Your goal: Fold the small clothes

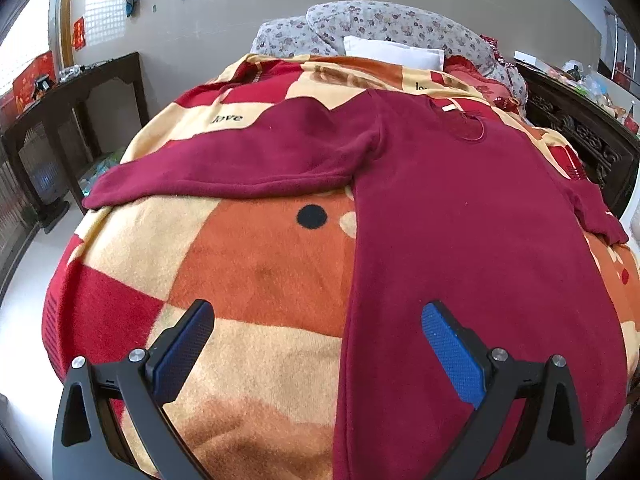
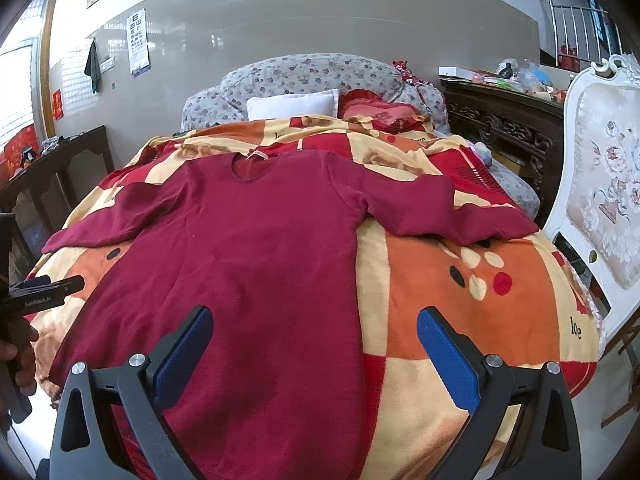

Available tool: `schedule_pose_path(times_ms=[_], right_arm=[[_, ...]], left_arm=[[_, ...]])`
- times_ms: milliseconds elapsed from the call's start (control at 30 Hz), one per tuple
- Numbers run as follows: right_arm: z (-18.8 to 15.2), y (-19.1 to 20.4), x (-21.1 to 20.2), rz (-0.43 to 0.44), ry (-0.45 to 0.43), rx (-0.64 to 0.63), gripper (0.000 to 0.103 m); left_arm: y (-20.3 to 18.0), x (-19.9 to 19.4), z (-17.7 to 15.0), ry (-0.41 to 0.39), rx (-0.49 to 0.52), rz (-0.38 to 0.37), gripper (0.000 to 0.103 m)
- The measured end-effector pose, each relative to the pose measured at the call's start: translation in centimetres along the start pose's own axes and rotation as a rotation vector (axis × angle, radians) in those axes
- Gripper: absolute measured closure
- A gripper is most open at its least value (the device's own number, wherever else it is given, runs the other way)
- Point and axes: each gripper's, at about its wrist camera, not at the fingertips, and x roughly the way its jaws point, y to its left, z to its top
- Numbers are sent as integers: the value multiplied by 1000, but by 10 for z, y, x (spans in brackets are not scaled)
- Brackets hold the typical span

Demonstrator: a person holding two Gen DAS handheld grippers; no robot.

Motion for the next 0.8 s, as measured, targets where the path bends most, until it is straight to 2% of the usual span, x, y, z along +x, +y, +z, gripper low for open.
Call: schedule_pose_path(times_ms=[800], right_arm=[[18,14,20,23,3,-20,0]], left_arm=[[7,17,5,31,2,24,0]])
